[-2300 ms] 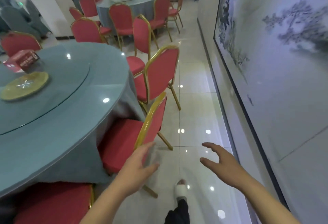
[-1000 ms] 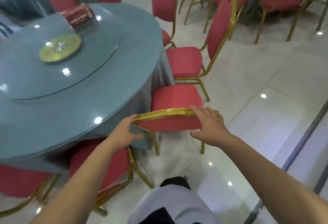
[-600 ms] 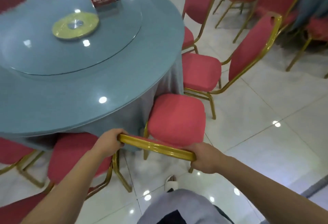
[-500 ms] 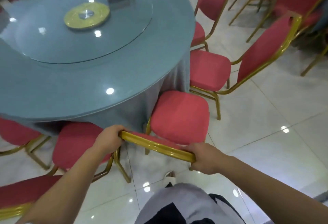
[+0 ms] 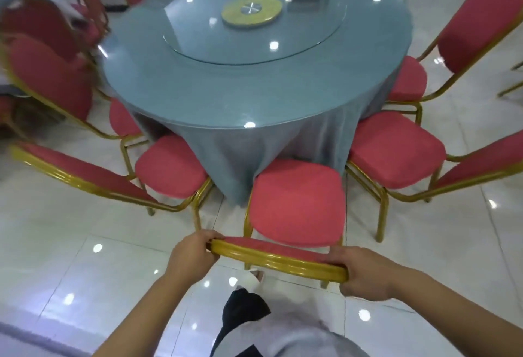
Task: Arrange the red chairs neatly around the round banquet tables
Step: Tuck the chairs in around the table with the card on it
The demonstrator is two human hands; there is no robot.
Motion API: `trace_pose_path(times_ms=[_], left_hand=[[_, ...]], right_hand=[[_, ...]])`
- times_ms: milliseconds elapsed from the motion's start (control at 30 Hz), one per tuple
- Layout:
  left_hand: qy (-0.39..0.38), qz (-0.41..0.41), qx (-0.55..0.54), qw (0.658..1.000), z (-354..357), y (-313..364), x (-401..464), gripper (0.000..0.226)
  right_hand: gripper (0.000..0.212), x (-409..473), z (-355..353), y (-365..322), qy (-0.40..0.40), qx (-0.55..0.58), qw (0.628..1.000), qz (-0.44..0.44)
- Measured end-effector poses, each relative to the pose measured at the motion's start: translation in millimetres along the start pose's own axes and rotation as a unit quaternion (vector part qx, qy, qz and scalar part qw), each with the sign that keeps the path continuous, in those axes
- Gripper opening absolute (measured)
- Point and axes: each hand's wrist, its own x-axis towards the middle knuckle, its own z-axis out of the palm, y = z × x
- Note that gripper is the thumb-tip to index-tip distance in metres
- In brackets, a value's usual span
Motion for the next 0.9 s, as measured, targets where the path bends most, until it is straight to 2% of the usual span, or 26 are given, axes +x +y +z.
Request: trace_pose_path(times_ms=[100,200,333,500,633,700,800,900], left_hand=[[-0.016,-0.017,0.032,0.999,19.9,26.3,-29.8,0.028],[-0.032,0.004,0.050,0.998,43.4,46.3,-60.6,0.031],[-0.063,0.009,0.092,0.994,62.7,58.4,-89.6,0.031],[-0.080,-0.027,0.028,0.996,56.7,65.1,-83.6,0.033],[-0.045,-0.062,-0.004,0.997,44.4,70.2,-47.7,0.029],[-0.012,-0.080,-0.018,0.997,37.8,71.9,-22.0,0.017],[0.047,-0.106,-0.050,0.992,25.6,75.2,20.3,0.016],[0.088,-0.135,-0.033,0.986,11.8,56.6,49.7,0.021]], right_hand=[[0.069,-20.9,-14.8,26.3,-0.025,-0.009,1.000,-0.009],[0.074,-38.2,-22.0,57.0,-0.041,-0.028,0.999,0.006],[0.080,-53.5,-9.7,85.4,0.013,-0.059,0.998,-0.005],[0.067,-44.0,-10.5,90.3,0.078,-0.093,0.992,-0.036],[0.052,-13.2,-39.4,88.1,0.101,-0.101,0.990,-0.011],[0.045,9.8,-56.1,84.3,0.129,-0.115,0.985,0.018],[0.053,38.7,-76.3,67.9,0.202,-0.098,0.970,0.096],[0.067,56.9,-71.8,36.6,0.227,-0.156,0.953,0.130]])
